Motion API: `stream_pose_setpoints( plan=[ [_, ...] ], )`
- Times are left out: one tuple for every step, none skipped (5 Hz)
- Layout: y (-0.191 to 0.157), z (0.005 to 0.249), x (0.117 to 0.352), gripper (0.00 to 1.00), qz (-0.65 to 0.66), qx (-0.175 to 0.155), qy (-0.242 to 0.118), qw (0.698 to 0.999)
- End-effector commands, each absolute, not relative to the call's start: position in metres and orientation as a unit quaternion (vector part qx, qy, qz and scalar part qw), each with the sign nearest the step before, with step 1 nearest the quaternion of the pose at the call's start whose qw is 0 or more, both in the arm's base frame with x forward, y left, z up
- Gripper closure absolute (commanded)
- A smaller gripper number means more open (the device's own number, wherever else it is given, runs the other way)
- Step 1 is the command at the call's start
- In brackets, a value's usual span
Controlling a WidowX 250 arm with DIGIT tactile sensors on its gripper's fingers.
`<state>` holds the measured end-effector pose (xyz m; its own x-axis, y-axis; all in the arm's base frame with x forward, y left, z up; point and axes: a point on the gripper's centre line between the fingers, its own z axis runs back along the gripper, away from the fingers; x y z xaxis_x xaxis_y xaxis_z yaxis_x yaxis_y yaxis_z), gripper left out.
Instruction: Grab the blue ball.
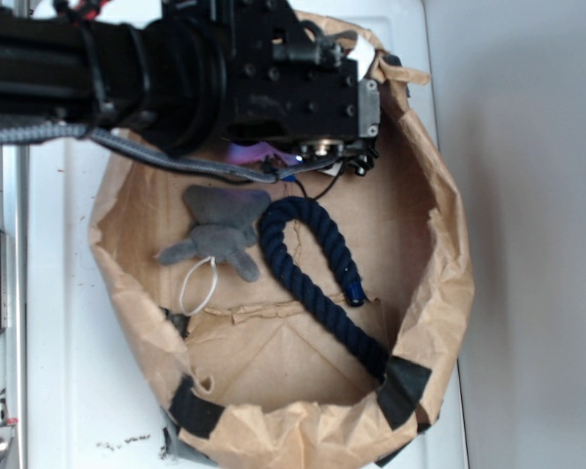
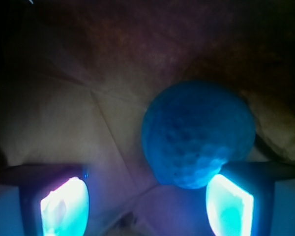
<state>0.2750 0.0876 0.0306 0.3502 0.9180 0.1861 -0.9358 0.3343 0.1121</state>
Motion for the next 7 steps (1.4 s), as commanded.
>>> stream_pose_setpoints(
  plan=[
    [0.113, 0.064, 0.259, 0.0, 0.551, 0.1, -0.032, 0.828],
    [0.119, 0.08, 0.255, 0.0, 0.553, 0.099, -0.012, 0.827],
    [0.122, 0.08, 0.256, 0.0, 0.561, 0.104, -0.019, 0.821],
    [0.122, 0.068, 0.261, 0.0, 0.575, 0.123, -0.034, 0.808],
    [0.121, 0.052, 0.269, 0.0, 0.589, 0.14, -0.059, 0.794],
    [0.118, 0.036, 0.279, 0.0, 0.597, 0.154, -0.081, 0.783],
    [0.116, 0.024, 0.284, 0.0, 0.597, 0.17, -0.096, 0.778]
  ],
)
